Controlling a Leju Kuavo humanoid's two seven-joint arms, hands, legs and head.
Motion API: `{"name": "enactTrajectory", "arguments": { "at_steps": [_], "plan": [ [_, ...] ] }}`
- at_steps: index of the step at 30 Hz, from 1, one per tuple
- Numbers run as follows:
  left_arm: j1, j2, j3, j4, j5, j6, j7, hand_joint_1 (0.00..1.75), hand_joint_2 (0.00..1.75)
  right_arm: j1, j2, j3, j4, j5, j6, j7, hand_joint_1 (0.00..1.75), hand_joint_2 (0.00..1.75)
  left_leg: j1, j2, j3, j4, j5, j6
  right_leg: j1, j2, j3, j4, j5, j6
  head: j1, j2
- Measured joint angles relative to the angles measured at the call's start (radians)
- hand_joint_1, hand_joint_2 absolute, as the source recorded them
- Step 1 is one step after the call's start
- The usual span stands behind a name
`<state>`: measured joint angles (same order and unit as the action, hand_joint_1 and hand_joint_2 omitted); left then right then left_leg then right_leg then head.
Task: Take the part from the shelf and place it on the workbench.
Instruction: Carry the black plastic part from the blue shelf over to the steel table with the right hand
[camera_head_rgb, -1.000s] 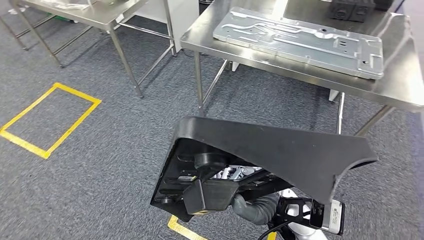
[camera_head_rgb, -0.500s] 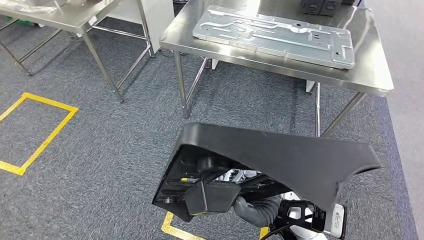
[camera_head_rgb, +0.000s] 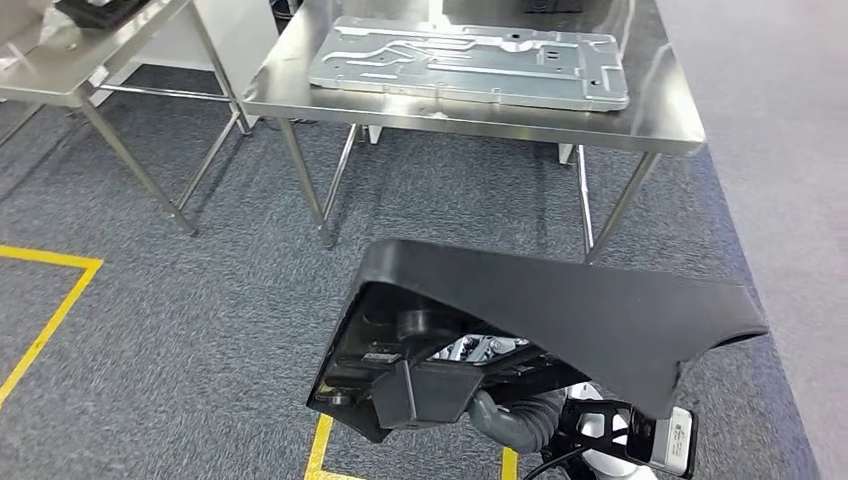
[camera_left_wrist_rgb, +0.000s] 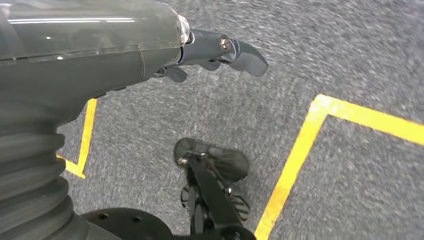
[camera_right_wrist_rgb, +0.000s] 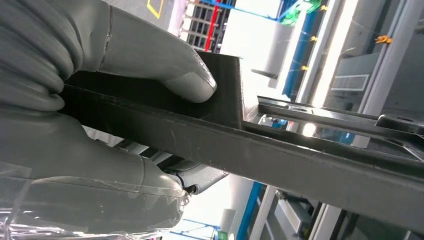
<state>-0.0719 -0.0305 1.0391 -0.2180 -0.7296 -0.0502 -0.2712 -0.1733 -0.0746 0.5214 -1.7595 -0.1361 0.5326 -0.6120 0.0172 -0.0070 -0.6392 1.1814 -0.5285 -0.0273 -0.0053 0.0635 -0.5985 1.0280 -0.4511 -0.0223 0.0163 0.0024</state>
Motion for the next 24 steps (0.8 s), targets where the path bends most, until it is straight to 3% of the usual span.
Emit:
{"name": "enactTrajectory", "arguments": {
  "at_steps": [2, 4, 6, 8, 10, 11, 12, 13, 14, 16, 18, 22, 24],
  "plan": [
    [-0.002, 0.001, 0.000, 0.000, -0.004, 0.000, 0.000, 0.00, 1.75, 0.001, 0.000, 0.000, -0.002, 0.003, 0.000, 0.000, 1.75, 1.75, -0.001, -0.029, 0.051, -0.117, 0.045, 0.009, 0.001, 0.019, -0.002, 0.005, -0.003, 0.007, 0.000, 0.000],
    [-0.004, 0.001, 0.000, 0.000, -0.007, 0.000, 0.000, 0.00, 1.75, 0.004, 0.001, -0.001, -0.005, 0.008, -0.002, -0.001, 1.75, 1.75, -0.005, -0.037, 0.063, -0.145, 0.047, 0.019, 0.000, 0.031, -0.006, 0.006, -0.001, 0.019, 0.001, 0.000],
    [-0.007, 0.001, 0.000, 0.000, -0.012, -0.002, 0.000, 0.00, 1.75, 0.007, 0.001, -0.003, -0.010, 0.021, -0.007, -0.003, 1.75, 1.75, -0.004, -0.024, 0.065, -0.154, 0.055, 0.031, 0.000, 0.034, -0.008, 0.005, 0.000, 0.032, 0.001, 0.000],
    [-0.008, -0.001, 0.000, 0.000, -0.016, -0.007, 0.002, 0.00, 1.75, 0.009, 0.000, -0.005, -0.016, 0.039, -0.014, -0.009, 1.75, 1.75, 0.001, -0.011, 0.069, -0.165, 0.063, 0.045, 0.002, -0.001, -0.026, 0.045, -0.028, 0.041, 0.006, 0.000],
    [-0.006, -0.001, 0.000, 0.000, -0.019, -0.014, 0.006, 0.00, 1.75, 0.009, 0.000, -0.007, -0.019, 0.052, -0.017, -0.015, 1.75, 1.75, 0.001, 0.001, 0.070, -0.170, 0.065, 0.052, -0.001, -0.043, -0.081, 0.159, -0.092, 0.048, 0.011, 0.000],
    [-0.005, 0.000, 0.000, 0.000, -0.020, -0.018, 0.009, 0.00, 1.75, 0.010, 0.000, -0.007, -0.019, 0.056, -0.017, -0.018, 1.75, 1.75, 0.001, 0.008, 0.069, -0.170, 0.065, 0.052, -0.004, -0.051, -0.113, 0.222, -0.118, 0.051, 0.011, 0.000],
    [-0.004, 0.000, 0.000, 0.000, -0.022, -0.020, 0.011, 0.00, 1.75, 0.010, 0.000, -0.007, -0.019, 0.058, -0.017, -0.020, 1.75, 1.75, 0.000, 0.013, 0.068, -0.169, 0.064, 0.053, -0.006, -0.055, -0.133, 0.263, -0.128, 0.053, 0.011, 0.000],
    [-0.004, 0.000, 0.000, 0.000, -0.024, -0.022, 0.012, 0.00, 1.75, 0.010, -0.001, -0.007, -0.019, 0.059, -0.018, -0.022, 1.75, 1.75, 0.000, 0.017, 0.069, -0.168, 0.063, 0.052, -0.009, -0.057, -0.134, 0.265, -0.117, 0.055, 0.011, 0.000],
    [-0.005, 0.000, 0.000, 0.000, -0.025, -0.024, 0.012, 0.00, 1.75, 0.010, -0.001, -0.008, -0.019, 0.059, -0.018, -0.024, 1.75, 1.75, 0.001, 0.020, 0.070, -0.167, 0.061, 0.050, -0.010, -0.059, -0.116, 0.230, -0.090, 0.055, 0.011, 0.000],
    [-0.006, 0.000, 0.000, 0.000, -0.026, -0.029, 0.013, 0.00, 1.75, 0.006, -0.002, -0.009, -0.019, 0.059, -0.019, -0.027, 1.75, 1.75, 0.000, 0.022, 0.073, -0.165, 0.056, 0.044, -0.010, -0.069, -0.043, 0.093, -0.028, 0.051, 0.012, 0.000],
    [-0.007, 0.000, 0.000, 0.000, -0.028, -0.033, 0.013, 0.00, 1.75, 0.001, -0.003, -0.010, -0.019, 0.058, -0.021, -0.030, 1.75, 1.75, -0.003, 0.024, 0.076, -0.164, 0.052, 0.033, -0.004, -0.076, 0.002, 0.005, -0.006, 0.042, 0.011, 0.000],
    [-0.010, 0.001, 0.000, 0.000, -0.033, -0.034, 0.013, 0.00, 1.75, -0.005, -0.006, -0.013, -0.022, 0.056, -0.030, -0.033, 1.75, 1.75, -0.004, 0.027, 0.079, -0.160, 0.042, 0.010, -0.003, -0.069, 0.013, -0.015, -0.009, 0.019, 0.009, 0.000],
    [-0.012, 0.002, 0.000, 0.000, -0.034, -0.034, 0.013, 0.00, 1.75, -0.010, -0.007, -0.013, -0.024, 0.054, -0.033, -0.032, 1.75, 1.75, -0.002, 0.021, 0.049, -0.089, 0.006, 0.003, -0.007, -0.066, 0.024, -0.023, -0.012, 0.005, 0.006, 0.000]
  ]
}}
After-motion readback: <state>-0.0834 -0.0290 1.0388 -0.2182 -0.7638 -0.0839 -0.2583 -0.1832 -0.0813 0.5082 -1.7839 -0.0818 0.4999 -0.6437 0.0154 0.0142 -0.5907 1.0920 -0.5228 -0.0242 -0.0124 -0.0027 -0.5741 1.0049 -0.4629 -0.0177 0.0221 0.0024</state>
